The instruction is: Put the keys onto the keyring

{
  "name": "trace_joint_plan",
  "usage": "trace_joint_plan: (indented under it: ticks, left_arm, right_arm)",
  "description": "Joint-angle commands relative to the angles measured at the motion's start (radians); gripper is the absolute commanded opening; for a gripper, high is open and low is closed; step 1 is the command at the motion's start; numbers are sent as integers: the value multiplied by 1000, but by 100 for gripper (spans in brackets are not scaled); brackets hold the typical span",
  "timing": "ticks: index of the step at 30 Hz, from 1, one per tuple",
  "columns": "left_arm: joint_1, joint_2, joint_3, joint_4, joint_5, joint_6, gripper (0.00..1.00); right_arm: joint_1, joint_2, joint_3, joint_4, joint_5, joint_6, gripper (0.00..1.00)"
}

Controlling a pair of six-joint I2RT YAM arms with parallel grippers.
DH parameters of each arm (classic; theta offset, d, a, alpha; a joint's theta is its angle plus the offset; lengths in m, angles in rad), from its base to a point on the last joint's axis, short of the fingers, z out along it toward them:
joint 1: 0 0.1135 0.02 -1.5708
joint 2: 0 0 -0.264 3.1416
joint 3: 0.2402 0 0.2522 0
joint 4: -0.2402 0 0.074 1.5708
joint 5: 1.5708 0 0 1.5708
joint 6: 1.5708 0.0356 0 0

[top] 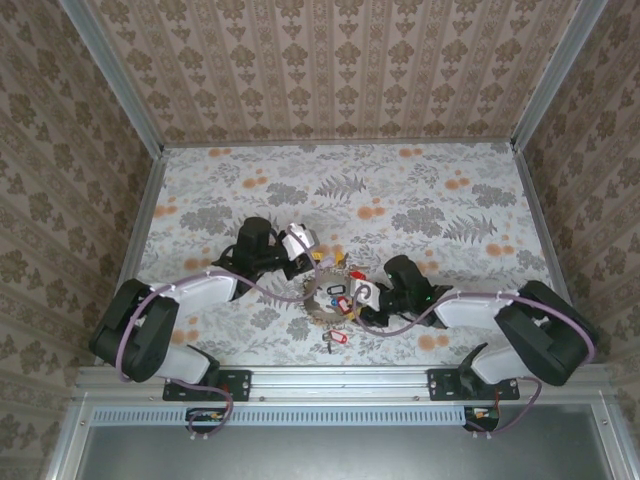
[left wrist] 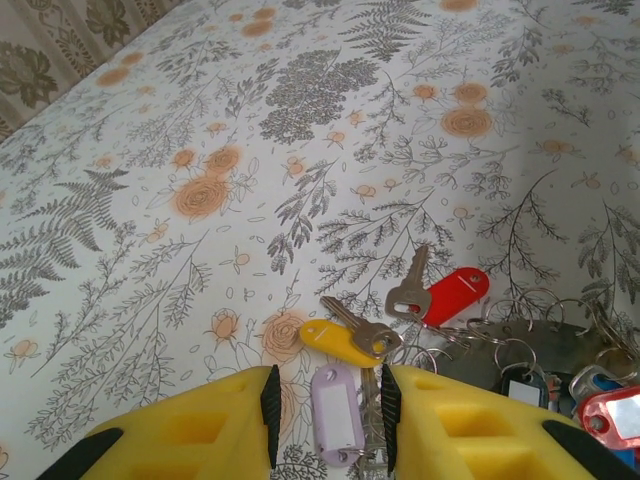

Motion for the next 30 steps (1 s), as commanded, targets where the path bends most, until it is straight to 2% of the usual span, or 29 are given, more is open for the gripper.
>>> trace_joint_plan:
  ticks: [1, 4, 7, 10, 11, 12, 14, 15, 17, 19, 23, 27, 30]
  left_arm:
    - [-13, -14, 24, -58, 48, 71, 34]
    - [-33, 14, 49, -89, 84, 148, 34]
    - [-70, 64, 111, -189, 119, 257, 34]
    - [-72, 87, 107, -123, 114, 216, 34]
    - [-67, 82, 94, -78, 111, 190, 34]
    - [-59, 75, 82, -51, 110, 169, 34]
    - [-43, 62, 69, -43, 118, 143, 34]
    - [-34, 52, 63, -46, 122, 134, 34]
    - [-15, 31, 42, -41, 133, 120, 34]
    - [0, 10, 20, -37, 132, 113, 34]
    - [17, -21, -12, -13, 98, 73, 34]
    - [52, -59, -53, 63, 30, -51, 34]
    - [78, -107, -75, 45, -38, -139, 34]
  right_arm:
    - [-53, -92, -23, 32, -55, 116, 34]
    - [-111, -101, 6, 38, 0, 230, 33]
    - [-171, -62, 100, -31, -49, 273, 31]
    - [-189, -35, 203, -131, -119, 210, 33]
    - [-190, -35, 249, -214, -153, 115, 35]
    - [-186, -38, 314, -389, -153, -57, 36]
    - [-193, -16, 416, -670, -79, -347, 36]
    - [-200, 2, 451, -778, -54, -482, 37]
    - [-214, 49, 486, -911, -29, -653, 37]
    - [-218, 84, 479, -934, -33, -758, 36]
    - [-195, 144, 435, -838, -93, -892, 33]
    - [-128, 280, 547, -1004, -45, -1050, 33]
    - [-78, 337, 578, -992, 22, -1081, 33]
